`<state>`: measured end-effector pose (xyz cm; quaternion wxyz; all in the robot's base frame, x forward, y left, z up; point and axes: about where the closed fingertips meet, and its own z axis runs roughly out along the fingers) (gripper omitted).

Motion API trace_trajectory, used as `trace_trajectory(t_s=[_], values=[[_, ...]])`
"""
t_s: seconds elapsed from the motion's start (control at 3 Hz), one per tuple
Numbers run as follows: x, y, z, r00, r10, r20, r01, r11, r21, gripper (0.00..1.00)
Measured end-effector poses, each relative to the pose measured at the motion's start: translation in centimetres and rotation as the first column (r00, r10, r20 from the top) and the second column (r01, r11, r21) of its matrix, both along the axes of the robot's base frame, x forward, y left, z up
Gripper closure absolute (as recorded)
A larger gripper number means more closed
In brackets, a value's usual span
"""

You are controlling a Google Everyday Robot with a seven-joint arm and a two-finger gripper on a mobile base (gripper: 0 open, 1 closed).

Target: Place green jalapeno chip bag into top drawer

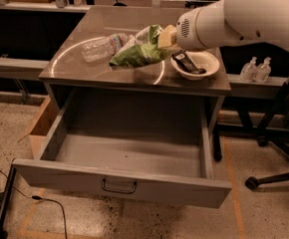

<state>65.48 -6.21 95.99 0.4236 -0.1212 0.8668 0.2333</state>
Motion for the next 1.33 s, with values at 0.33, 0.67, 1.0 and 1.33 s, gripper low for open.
trace_trajectory(t_s=[0.33,0.67,1.0,1.33], values=[[-4.9,2.1,0.3,0.9983,-0.004,-0.058,0.007,0.999,0.039,1.0],[-10.9,3.8,-0.1,0.9889,-0.025,-0.146,0.038,0.995,0.087,1.0],[-14.3,5.2,-2.7,0.975,-0.026,-0.221,0.057,0.989,0.134,1.0],[-16.5,5.7,-7.1,0.9573,-0.03,-0.288,0.082,0.982,0.168,1.0]])
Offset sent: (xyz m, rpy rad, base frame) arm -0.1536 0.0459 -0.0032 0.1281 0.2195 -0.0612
